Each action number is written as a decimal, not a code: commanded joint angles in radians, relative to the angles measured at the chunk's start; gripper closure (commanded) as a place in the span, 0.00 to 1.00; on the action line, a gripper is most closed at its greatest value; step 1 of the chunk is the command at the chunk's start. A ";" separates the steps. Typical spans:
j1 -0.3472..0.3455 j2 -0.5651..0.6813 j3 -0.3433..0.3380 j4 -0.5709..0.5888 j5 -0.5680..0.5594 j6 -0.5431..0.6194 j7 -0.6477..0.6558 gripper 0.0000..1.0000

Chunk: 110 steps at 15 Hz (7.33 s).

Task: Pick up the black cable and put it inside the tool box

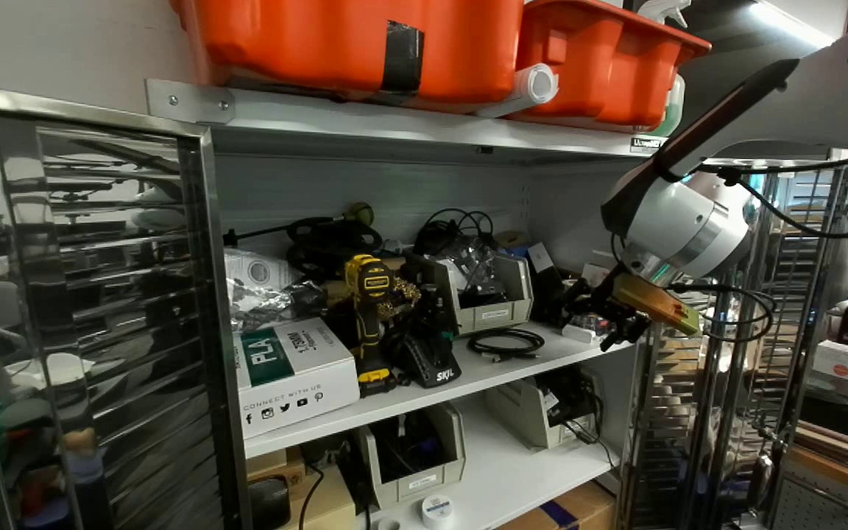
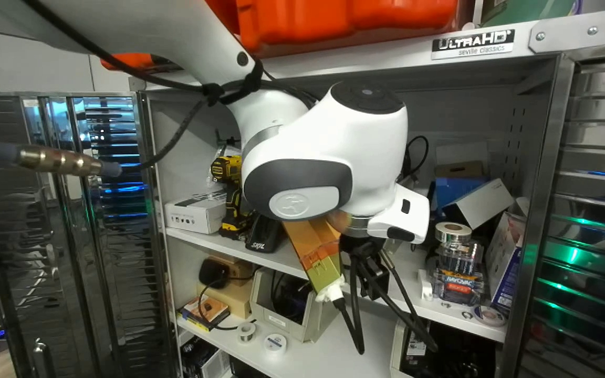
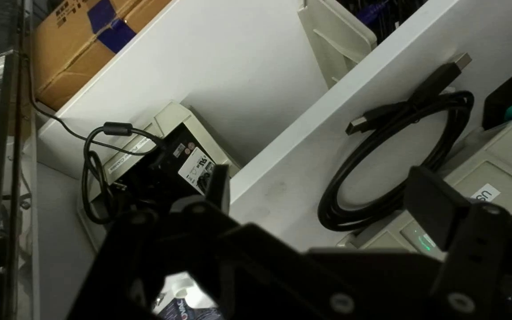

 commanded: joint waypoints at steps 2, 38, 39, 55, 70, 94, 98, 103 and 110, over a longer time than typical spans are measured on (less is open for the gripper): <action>-0.011 0.018 0.013 0.016 -0.006 0.000 -0.013 0.00; 0.068 0.265 0.043 0.287 -0.294 -0.021 0.488 0.00; 0.071 0.273 0.038 0.296 -0.318 -0.031 0.518 0.00; 0.158 0.327 -0.050 0.466 -0.654 -0.379 0.856 0.37; 0.167 0.203 -0.057 0.227 -0.740 -0.140 0.925 0.92; 0.163 0.046 -0.052 -0.157 -0.727 0.903 1.023 0.97; 0.155 0.067 -0.053 -0.168 -0.730 1.064 1.056 0.94; 0.143 0.083 -0.050 -0.200 -0.808 1.305 1.121 0.94; 0.050 0.107 0.059 -0.149 -0.796 1.438 1.112 0.94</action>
